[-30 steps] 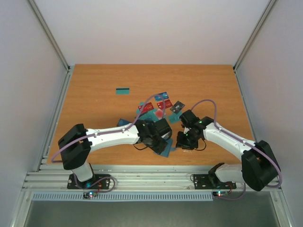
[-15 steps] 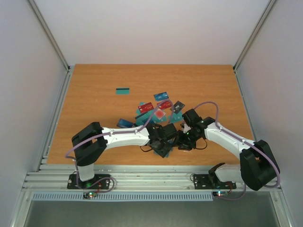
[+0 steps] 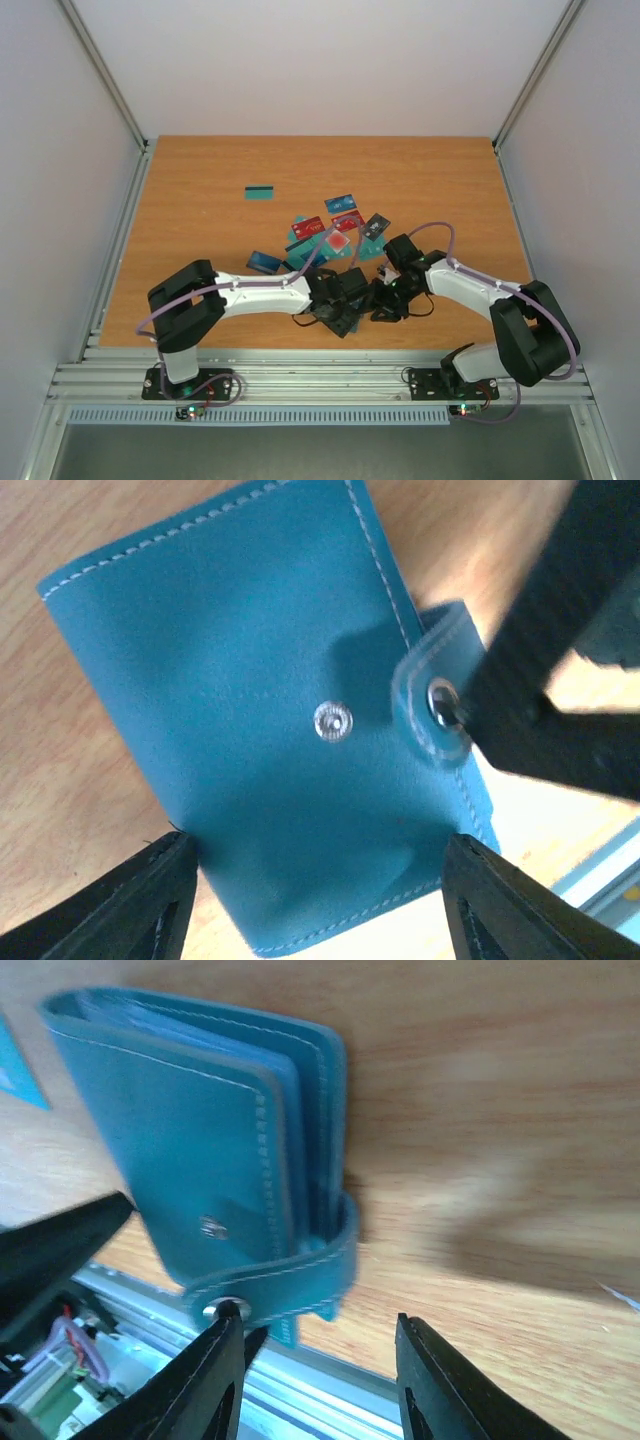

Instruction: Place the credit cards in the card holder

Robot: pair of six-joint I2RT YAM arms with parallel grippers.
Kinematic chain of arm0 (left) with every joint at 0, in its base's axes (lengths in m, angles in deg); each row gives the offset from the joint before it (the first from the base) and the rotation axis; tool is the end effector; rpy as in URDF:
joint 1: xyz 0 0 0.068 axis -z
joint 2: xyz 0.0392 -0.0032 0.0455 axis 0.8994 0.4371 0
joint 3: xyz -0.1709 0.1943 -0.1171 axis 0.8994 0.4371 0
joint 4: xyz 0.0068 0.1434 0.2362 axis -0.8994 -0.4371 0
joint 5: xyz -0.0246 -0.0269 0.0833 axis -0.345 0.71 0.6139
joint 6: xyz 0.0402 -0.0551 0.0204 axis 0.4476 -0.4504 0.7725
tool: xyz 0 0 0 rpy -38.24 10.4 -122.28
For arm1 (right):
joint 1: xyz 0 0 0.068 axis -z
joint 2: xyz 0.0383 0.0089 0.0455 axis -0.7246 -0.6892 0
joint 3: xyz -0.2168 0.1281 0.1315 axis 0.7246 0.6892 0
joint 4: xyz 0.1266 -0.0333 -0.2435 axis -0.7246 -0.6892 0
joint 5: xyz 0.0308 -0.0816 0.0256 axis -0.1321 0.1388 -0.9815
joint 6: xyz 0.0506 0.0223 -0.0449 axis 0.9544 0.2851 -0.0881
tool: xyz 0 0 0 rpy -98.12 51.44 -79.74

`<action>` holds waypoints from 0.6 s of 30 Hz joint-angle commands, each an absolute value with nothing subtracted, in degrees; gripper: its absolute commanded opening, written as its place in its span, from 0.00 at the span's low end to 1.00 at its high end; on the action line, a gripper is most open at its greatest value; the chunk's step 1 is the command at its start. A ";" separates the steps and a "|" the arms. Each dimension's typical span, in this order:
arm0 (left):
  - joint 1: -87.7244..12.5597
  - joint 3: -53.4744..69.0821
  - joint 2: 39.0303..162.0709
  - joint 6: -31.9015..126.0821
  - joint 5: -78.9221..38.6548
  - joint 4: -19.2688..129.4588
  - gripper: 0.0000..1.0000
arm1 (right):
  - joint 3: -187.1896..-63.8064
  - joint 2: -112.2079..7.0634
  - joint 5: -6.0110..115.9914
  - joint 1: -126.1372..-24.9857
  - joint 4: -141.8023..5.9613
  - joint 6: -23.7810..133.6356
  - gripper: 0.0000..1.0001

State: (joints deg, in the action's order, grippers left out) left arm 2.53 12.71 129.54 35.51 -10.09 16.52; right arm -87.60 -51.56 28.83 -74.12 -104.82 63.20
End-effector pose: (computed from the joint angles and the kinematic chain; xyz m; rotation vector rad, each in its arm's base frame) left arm 0.1487 -0.3391 0.1437 1.0694 2.7015 -0.2635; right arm 0.1862 0.1344 0.1329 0.4023 -2.9179 -0.9284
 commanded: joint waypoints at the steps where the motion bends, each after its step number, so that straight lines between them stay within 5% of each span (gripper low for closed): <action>1: 3.58 16.77 123.05 35.08 -10.52 23.32 0.67 | -87.94 -48.67 24.36 -72.95 -100.13 64.75 0.45; 8: 3.49 24.48 112.33 32.62 -8.75 25.19 0.73 | -90.99 -48.03 25.72 -73.91 -104.56 63.76 0.54; 18: 2.97 27.45 108.32 30.22 -6.98 23.61 0.73 | -105.30 -57.35 42.35 -83.77 -121.65 61.97 0.53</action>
State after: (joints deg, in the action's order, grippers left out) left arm 3.23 26.78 109.72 31.73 -8.74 22.40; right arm -100.28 -54.76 34.25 -80.11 -112.89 62.86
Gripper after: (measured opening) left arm 0.735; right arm 0.542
